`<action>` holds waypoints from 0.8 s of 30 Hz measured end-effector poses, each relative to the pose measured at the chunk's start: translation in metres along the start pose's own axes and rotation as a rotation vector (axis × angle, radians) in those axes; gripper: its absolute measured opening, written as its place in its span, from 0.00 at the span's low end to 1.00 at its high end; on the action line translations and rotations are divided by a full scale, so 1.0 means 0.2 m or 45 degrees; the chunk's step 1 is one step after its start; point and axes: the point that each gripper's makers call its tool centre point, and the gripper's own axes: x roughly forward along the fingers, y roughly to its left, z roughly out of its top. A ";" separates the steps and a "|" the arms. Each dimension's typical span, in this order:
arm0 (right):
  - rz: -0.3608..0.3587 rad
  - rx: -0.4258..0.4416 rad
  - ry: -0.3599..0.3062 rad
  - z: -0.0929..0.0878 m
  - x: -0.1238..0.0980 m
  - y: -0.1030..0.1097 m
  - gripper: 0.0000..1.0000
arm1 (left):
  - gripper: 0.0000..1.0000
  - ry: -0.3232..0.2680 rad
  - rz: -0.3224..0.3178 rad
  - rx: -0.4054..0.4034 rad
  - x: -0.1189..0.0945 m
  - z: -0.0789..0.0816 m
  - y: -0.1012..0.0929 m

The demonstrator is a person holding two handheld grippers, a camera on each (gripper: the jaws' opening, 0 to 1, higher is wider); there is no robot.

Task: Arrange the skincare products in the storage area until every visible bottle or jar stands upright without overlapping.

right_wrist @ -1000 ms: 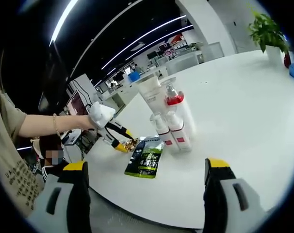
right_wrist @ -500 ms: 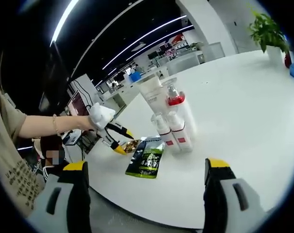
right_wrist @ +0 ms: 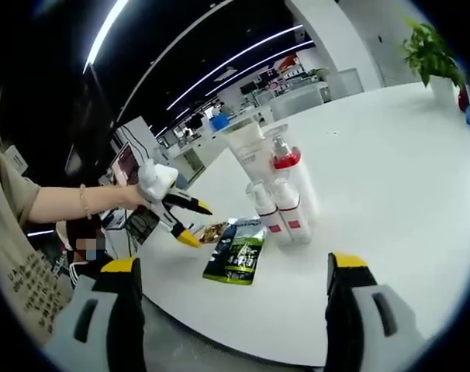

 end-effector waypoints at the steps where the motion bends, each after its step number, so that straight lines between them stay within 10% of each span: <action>1: 0.002 -0.001 0.000 0.00 0.00 0.00 1.00 | 0.66 -0.023 -0.008 -0.026 -0.01 0.00 -0.02; 24: 0.079 -0.055 0.035 -0.02 0.02 0.07 0.99 | 0.91 -0.272 0.072 -0.325 -0.23 -0.02 -0.20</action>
